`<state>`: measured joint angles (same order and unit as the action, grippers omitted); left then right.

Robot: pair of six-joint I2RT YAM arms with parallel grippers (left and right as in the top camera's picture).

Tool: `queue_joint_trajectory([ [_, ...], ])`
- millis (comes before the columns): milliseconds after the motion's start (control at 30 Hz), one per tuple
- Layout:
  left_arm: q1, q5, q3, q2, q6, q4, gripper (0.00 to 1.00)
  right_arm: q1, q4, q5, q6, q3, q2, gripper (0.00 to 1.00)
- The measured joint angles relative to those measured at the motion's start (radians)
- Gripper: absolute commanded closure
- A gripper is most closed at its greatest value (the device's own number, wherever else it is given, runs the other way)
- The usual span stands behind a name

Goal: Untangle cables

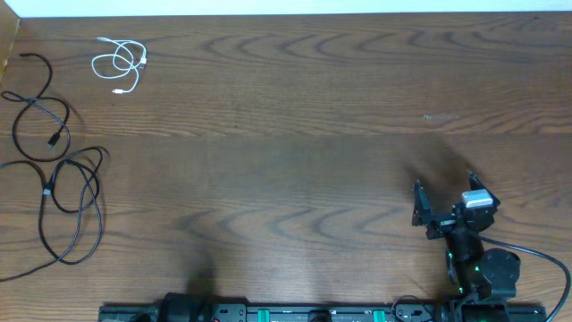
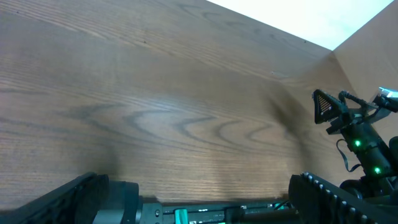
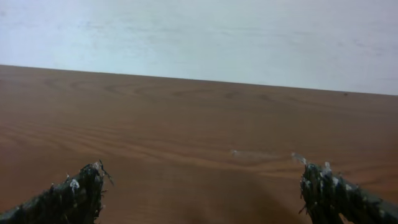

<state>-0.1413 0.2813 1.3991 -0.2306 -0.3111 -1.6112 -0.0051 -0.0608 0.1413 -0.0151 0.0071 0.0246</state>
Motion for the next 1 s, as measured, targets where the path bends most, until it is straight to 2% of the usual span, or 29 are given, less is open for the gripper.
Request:
queue_joint_trajectory([
  [1000,0.0,0.0,0.0,0.0,0.0,0.0,0.03,-0.025,-0.003,-0.026,0.007,0.0,0.0,0.01],
])
